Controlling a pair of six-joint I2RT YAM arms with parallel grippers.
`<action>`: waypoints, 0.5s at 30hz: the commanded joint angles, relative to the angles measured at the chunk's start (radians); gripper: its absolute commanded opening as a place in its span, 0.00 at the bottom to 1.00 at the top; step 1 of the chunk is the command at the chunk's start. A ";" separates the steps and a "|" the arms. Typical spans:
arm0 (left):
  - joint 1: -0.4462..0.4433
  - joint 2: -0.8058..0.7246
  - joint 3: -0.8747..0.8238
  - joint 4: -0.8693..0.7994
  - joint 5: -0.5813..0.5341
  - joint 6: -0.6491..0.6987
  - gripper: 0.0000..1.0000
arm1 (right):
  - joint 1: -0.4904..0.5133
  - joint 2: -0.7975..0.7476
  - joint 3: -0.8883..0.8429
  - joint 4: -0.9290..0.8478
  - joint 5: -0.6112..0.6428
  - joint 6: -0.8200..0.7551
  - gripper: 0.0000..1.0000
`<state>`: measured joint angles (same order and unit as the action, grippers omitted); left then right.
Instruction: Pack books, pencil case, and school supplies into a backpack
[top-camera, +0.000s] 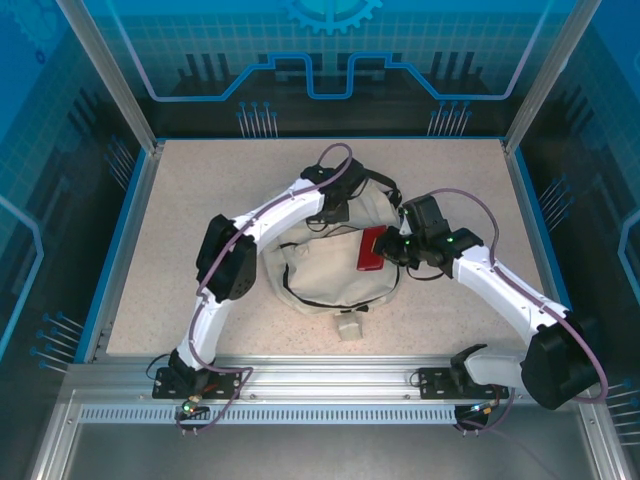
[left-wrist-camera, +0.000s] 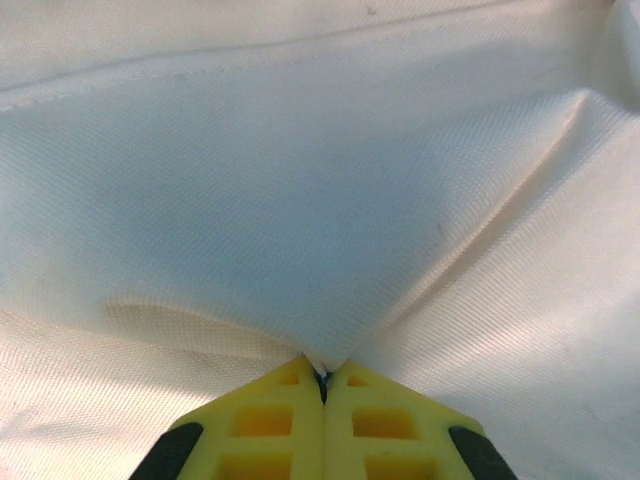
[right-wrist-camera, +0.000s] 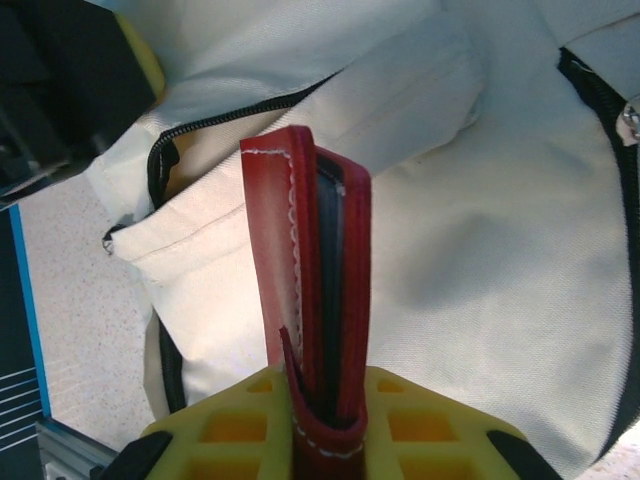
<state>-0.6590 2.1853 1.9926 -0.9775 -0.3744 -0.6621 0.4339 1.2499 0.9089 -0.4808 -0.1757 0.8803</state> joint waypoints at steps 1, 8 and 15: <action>0.014 -0.129 -0.031 0.057 0.094 0.012 0.00 | 0.018 0.017 -0.010 0.085 -0.112 0.019 0.15; 0.039 -0.174 -0.070 0.097 0.142 0.015 0.00 | 0.035 0.107 -0.018 0.207 -0.308 0.033 0.13; 0.043 -0.180 -0.071 0.105 0.164 0.017 0.00 | 0.018 0.213 0.034 0.274 -0.295 0.101 0.14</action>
<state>-0.6170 2.0647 1.9209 -0.9195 -0.2527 -0.6552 0.4587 1.4307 0.9051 -0.2642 -0.4519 0.9340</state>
